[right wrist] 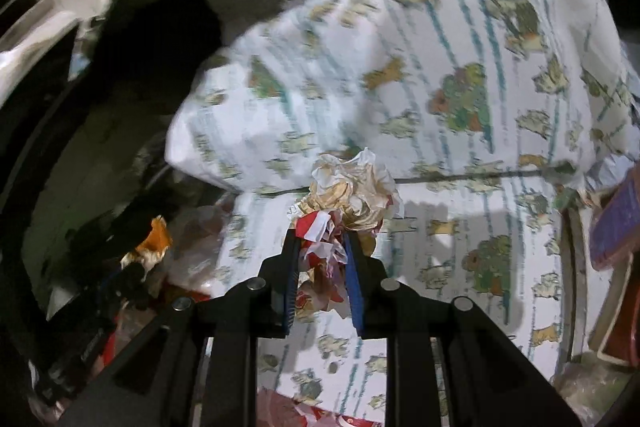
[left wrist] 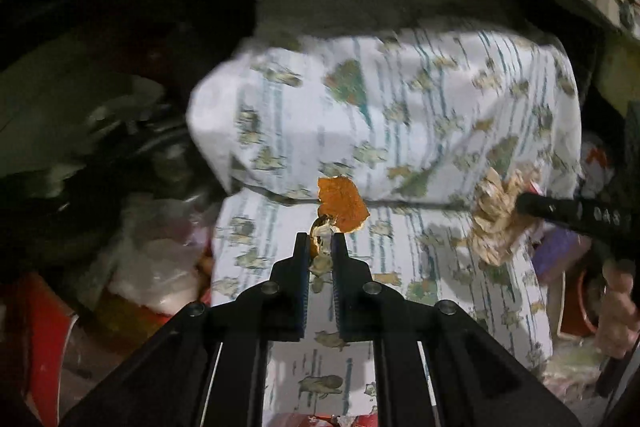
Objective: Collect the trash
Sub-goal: 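Lift the tissue with the right tool while the left tool lifts the orange scrap, then carry the tissue and orange scrap over the pink basket with both tools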
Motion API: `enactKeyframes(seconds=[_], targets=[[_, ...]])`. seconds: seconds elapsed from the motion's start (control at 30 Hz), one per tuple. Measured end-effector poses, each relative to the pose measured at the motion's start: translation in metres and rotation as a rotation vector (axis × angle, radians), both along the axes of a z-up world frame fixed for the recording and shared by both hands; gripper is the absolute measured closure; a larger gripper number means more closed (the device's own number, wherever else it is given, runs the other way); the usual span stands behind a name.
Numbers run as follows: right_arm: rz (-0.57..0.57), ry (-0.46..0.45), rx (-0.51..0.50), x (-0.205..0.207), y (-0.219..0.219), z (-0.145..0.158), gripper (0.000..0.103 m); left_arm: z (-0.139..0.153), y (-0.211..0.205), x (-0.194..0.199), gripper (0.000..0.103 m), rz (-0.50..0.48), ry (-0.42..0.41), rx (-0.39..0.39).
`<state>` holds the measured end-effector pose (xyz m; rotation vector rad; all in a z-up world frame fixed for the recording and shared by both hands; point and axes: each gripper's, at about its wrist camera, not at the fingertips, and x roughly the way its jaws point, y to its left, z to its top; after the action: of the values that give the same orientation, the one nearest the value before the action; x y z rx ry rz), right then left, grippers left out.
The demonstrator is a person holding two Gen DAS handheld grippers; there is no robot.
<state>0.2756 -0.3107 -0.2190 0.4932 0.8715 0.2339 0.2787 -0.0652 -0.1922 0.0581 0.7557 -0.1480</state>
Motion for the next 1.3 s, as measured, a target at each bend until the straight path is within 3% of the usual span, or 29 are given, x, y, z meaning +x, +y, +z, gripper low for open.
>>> enactKeyframes(seconds=[0.1, 0.3, 0.73, 0.87, 0.97, 1.07, 1.17, 1.3], targets=[[0.064, -0.024, 0.027, -0.015, 0.012, 0.007, 0.082, 0.010, 0.012, -0.015, 0.092, 0.003, -0.005, -0.024], [0.087, -0.087, -0.026, -0.038, 0.036, 0.031, 0.082, 0.022, 0.026, -0.049, 0.092, 0.000, -0.033, -0.030], [0.057, -0.222, -0.137, -0.133, 0.078, 0.100, 0.082, 0.073, 0.038, -0.134, 0.092, -0.047, -0.140, -0.066], [0.053, -0.202, -0.198, -0.156, 0.091, 0.113, 0.082, 0.077, 0.045, -0.155, 0.092, -0.036, -0.133, -0.073], [0.026, -0.233, -0.256, -0.176, 0.106, 0.113, 0.082, 0.072, 0.048, -0.167, 0.092, -0.037, -0.121, -0.048], [0.022, -0.208, -0.287, -0.188, 0.120, 0.100, 0.082, 0.065, 0.052, -0.183, 0.092, -0.045, -0.121, -0.044], [0.021, -0.147, -0.309, -0.192, 0.130, 0.079, 0.082, 0.052, 0.061, -0.196, 0.092, -0.033, -0.100, -0.076], [0.047, -0.143, -0.324, -0.207, 0.141, 0.061, 0.082, 0.030, 0.071, -0.203, 0.092, -0.016, -0.060, -0.103]])
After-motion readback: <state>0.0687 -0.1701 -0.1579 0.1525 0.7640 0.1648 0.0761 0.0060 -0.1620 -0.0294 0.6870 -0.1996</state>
